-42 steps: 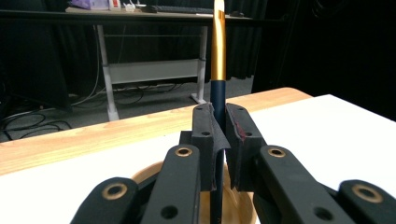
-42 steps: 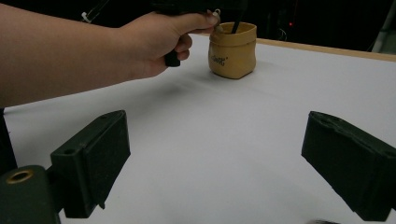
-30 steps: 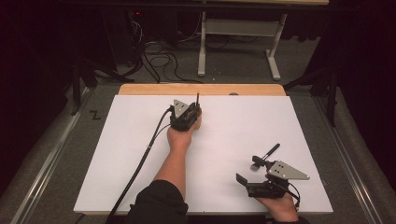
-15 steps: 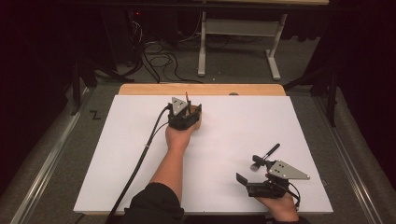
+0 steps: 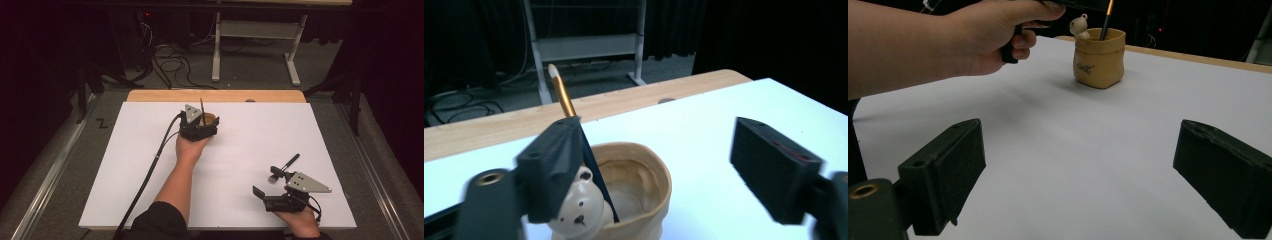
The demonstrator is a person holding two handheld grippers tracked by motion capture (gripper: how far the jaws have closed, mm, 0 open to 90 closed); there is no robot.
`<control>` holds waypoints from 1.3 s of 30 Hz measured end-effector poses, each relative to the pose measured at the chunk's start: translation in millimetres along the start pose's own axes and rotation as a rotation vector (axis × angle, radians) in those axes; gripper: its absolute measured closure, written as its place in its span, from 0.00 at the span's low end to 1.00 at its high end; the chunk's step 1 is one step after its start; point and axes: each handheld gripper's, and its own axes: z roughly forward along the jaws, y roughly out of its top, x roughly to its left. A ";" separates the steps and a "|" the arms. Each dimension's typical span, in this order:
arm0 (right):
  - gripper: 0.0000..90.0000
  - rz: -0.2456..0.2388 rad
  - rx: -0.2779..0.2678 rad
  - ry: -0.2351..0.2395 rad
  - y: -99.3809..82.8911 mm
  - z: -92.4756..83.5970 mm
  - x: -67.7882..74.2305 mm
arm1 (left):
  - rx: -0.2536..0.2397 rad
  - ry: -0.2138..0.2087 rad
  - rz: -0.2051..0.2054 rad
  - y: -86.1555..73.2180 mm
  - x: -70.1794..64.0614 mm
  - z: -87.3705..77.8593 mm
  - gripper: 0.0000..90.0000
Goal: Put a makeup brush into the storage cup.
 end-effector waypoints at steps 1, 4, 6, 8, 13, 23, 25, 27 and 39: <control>0.08 0.001 0.002 -0.002 0.0 0.1 0.1 | 0.003 -0.008 -0.013 0.7 0.2 -0.9 0.17; 0.08 0.001 0.005 -0.005 0.1 -0.2 0.6 | 0.012 -0.042 -0.025 3.8 -0.8 -6.1 0.10; 0.08 0.001 0.003 -0.007 0.0 0.3 0.8 | 0.019 -0.054 -0.020 4.7 -0.8 -8.7 0.07; 0.08 -0.002 0.004 -0.007 0.0 0.5 0.7 | 0.028 -0.063 -0.024 5.2 -0.2 -9.9 0.05; 0.08 -0.009 0.005 -0.009 0.1 0.7 0.7 | 0.038 -0.084 -0.027 5.7 -0.6 -17.3 0.00; 0.08 -0.019 0.012 -0.012 -0.2 0.6 1.5 | 0.026 -0.094 -0.025 6.0 1.1 -40.8 0.00; 0.07 -0.022 0.012 -0.015 -0.4 0.5 0.5 | 0.024 -0.092 -0.024 4.1 4.4 -46.2 0.00; 0.07 -0.018 0.014 -0.017 -0.5 0.4 0.3 | 0.019 -0.091 -0.025 1.5 8.1 -52.3 0.01; 0.08 -0.028 0.019 -0.023 -1.2 0.2 -0.2 | 0.017 -0.064 -0.036 -23.9 31.8 -89.0 0.01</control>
